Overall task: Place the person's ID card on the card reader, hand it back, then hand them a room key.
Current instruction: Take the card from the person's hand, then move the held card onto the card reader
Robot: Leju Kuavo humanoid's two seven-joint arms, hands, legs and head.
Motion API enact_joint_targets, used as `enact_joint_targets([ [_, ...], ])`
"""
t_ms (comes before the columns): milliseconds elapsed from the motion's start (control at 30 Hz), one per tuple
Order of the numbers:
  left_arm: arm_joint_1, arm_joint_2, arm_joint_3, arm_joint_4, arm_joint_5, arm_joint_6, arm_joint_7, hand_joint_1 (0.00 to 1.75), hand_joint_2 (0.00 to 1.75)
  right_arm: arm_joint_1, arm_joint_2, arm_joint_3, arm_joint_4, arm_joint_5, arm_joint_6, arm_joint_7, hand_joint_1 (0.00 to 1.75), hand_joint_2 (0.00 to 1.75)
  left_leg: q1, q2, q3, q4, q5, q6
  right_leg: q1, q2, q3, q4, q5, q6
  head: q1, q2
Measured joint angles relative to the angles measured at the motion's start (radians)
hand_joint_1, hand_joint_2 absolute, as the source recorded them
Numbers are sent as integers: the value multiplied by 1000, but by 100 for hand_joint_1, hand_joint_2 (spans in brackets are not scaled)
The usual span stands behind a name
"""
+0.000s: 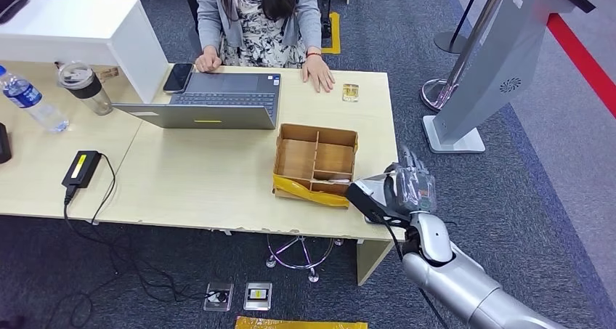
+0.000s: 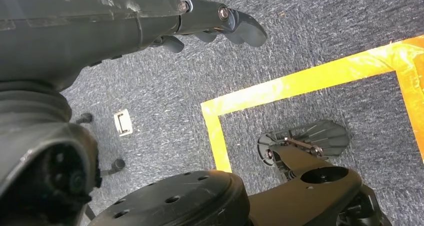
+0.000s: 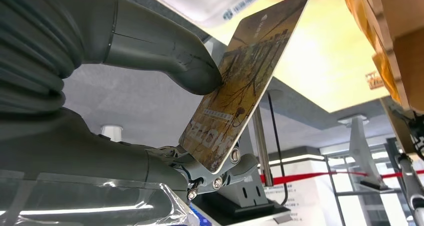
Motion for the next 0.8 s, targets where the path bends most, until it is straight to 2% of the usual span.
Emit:
enact_joint_targets([
  [800,0,0,0,0,9,5,-8,0,0,43,-37,0,-7,-71,61,4,175,175,0,0,0,0,0,0,0,0,0,0,0,0,0,0],
])
